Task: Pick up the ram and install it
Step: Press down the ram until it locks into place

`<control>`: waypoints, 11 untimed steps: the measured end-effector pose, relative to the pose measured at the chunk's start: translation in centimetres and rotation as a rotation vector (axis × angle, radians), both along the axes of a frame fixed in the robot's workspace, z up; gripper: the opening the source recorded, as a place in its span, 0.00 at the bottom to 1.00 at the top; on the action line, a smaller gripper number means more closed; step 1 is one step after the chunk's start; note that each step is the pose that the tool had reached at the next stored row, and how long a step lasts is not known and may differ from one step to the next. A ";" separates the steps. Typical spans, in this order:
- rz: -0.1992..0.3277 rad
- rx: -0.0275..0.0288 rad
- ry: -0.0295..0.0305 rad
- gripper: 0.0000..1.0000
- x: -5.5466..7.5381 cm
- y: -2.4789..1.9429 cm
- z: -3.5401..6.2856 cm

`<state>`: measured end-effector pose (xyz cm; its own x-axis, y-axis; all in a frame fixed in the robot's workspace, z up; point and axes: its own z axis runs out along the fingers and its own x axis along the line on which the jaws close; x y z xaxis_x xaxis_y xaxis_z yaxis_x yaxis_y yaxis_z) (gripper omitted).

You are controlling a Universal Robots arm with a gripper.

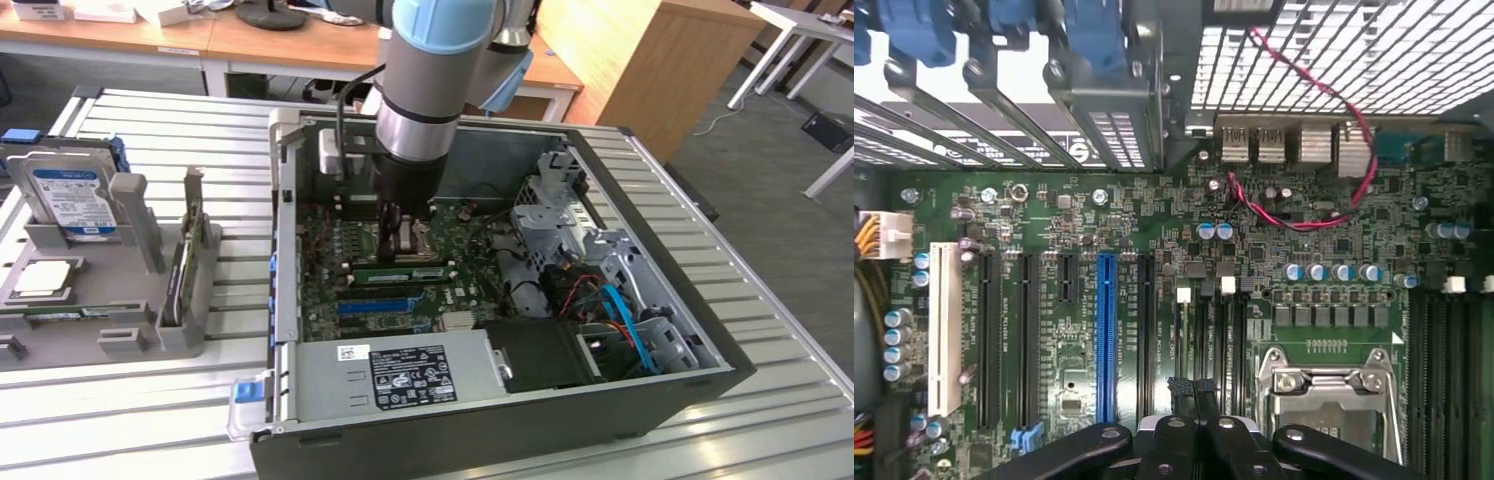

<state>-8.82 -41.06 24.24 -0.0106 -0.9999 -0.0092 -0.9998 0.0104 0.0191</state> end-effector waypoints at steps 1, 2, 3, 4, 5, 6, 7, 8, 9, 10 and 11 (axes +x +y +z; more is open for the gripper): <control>0.000 0.0000 0.0000 0.11 0.0 0.00 0.20; 0.000 0.0000 0.0000 0.11 0.0 0.00 0.39; 0.000 0.0000 0.0000 0.11 0.0 0.00 0.57; 0.000 0.0001 0.0000 0.11 0.0 0.00 0.74; 0.000 0.0000 -0.0001 0.11 0.0 0.00 0.92; 0.000 0.0000 0.0000 0.11 0.0 0.00 1.09; 0.000 0.0000 0.0000 0.11 0.0 0.00 1.26; 0.000 0.0001 -0.0001 0.11 0.0 0.00 1.29; 0.000 0.0001 -0.0001 0.11 0.0 0.00 1.29; 0.000 0.0002 -0.0001 0.11 0.0 0.00 1.29; 0.000 0.0002 -0.0001 0.11 0.0 0.00 1.29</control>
<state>-8.81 -41.06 25.53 -0.0104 -0.9999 -0.0094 -0.9998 0.0103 0.0191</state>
